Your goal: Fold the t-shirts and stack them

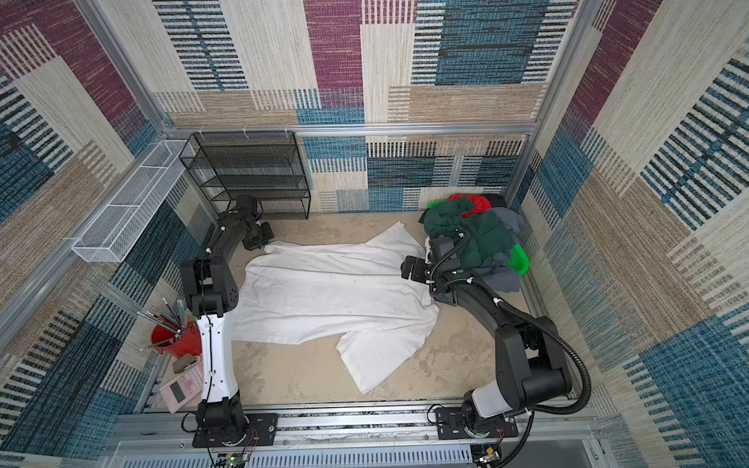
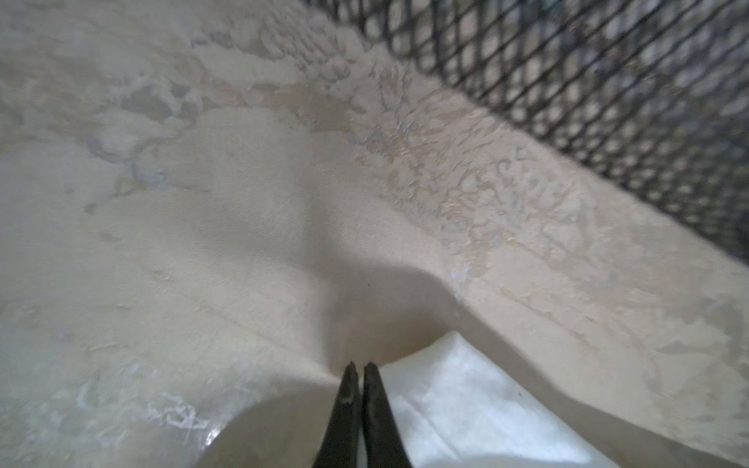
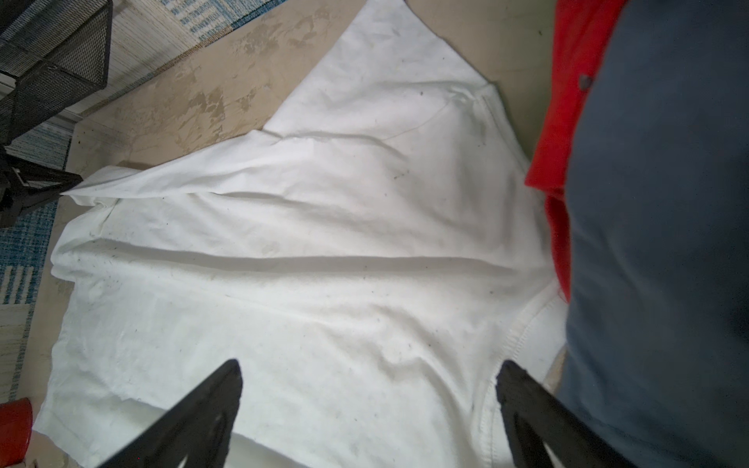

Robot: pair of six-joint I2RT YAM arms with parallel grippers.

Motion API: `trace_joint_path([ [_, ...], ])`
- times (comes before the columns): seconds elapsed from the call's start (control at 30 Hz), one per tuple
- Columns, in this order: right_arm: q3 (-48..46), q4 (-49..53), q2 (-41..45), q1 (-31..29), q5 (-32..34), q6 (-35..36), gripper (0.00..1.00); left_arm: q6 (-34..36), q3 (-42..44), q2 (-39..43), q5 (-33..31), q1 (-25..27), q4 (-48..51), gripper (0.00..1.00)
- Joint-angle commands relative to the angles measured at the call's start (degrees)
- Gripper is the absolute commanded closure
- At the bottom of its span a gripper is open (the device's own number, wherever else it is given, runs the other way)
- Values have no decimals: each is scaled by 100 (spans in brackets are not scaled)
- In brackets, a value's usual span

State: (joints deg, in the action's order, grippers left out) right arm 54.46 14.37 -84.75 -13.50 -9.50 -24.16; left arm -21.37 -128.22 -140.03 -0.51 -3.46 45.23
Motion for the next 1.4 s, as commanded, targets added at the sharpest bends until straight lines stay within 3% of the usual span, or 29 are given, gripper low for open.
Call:
trace_joint_path([
  [0.0, -57, -201, 92, -4, -63, -71, 1, 175, 165, 263, 11, 21, 44, 100],
  [0.33, -126, -403, 35, -4, -93, -2, 1, 293, 1272, 1331, -169, 234, -394, 100],
  [0.57, -114, -505, -39, -4, -18, 76, 1, 981, 1320, 1609, -678, 545, -374, 100],
  [0.73, 99, -510, -269, -4, 36, 162, 1, 1491, 1525, 1717, -1375, 741, -479, 100],
  [0.87, 323, -476, -482, 1, 19, 201, 1, 1704, 2331, 2204, -1757, 820, -1280, 100],
  [1.03, 602, -458, -780, -4, -51, 285, 1, 1977, 3798, 3073, -1777, 899, -2879, 100],
  [1.2, 1141, -456, -1343, -4, -87, 356, 1, 2001, 4020, 3222, -1700, 927, -3001, 100],
  [1.37, 2378, -216, -2349, -4, -158, 510, 0, 2093, 4072, 3192, -1639, 953, -3107, 100],
])
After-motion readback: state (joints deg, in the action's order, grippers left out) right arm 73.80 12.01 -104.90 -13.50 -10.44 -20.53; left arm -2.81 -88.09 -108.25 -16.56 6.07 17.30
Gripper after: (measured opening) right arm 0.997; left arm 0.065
